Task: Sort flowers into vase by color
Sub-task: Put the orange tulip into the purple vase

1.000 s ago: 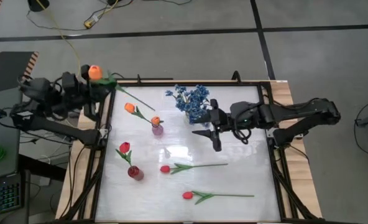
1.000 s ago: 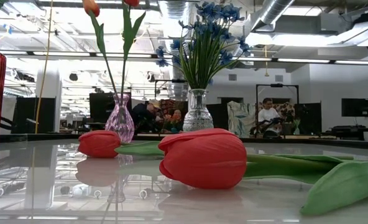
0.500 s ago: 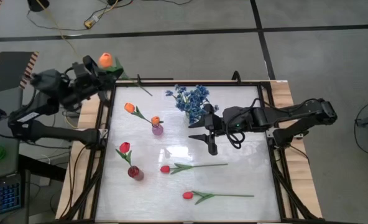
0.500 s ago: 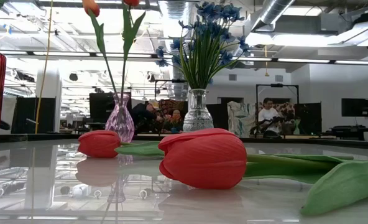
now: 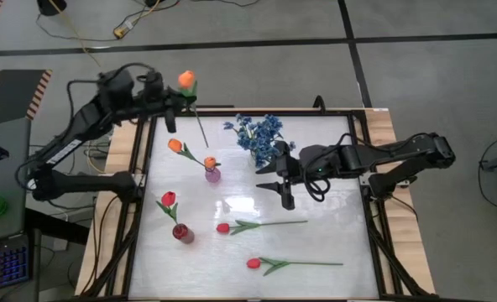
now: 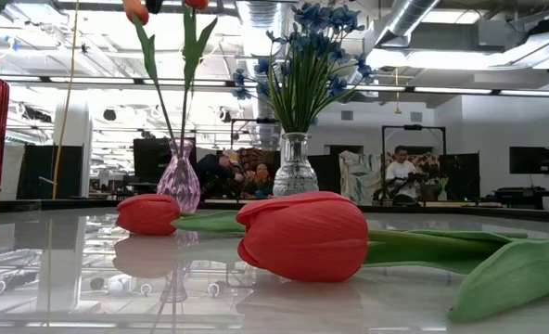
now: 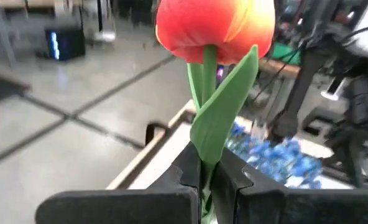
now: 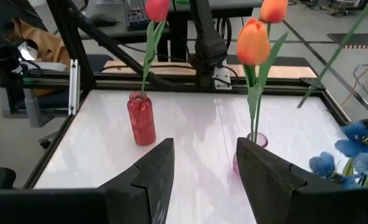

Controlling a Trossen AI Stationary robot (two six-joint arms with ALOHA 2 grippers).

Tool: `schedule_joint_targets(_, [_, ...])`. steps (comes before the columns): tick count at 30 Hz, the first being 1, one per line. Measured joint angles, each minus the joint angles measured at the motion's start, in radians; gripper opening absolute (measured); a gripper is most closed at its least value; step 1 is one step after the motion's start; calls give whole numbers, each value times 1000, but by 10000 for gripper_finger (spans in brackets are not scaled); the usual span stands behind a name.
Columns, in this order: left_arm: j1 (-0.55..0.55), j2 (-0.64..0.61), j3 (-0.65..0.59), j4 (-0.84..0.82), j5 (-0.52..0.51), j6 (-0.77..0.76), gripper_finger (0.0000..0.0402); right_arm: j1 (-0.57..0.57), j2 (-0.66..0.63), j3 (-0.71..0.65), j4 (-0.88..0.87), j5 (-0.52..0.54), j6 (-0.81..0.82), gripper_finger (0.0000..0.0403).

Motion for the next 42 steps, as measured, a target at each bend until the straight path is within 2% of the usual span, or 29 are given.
schedule_joint_targets(4, [40,43,0,-43,75,-8,0,0,0,0,-6,0,0,199])
schedule_joint_targets(7, [48,64,0,-78,91,0,0,0,0,0,-7,0,0,199])
schedule_joint_targets(15, [34,87,-3,-114,92,-4,0,0,0,0,-8,0,0,199])
schedule_joint_targets(26, [-35,85,-115,15,39,-27,0,0,0,0,-8,0,0,199])
schedule_joint_targets(42, [-75,87,-117,16,36,-52,0,0,0,0,-8,0,0,199])
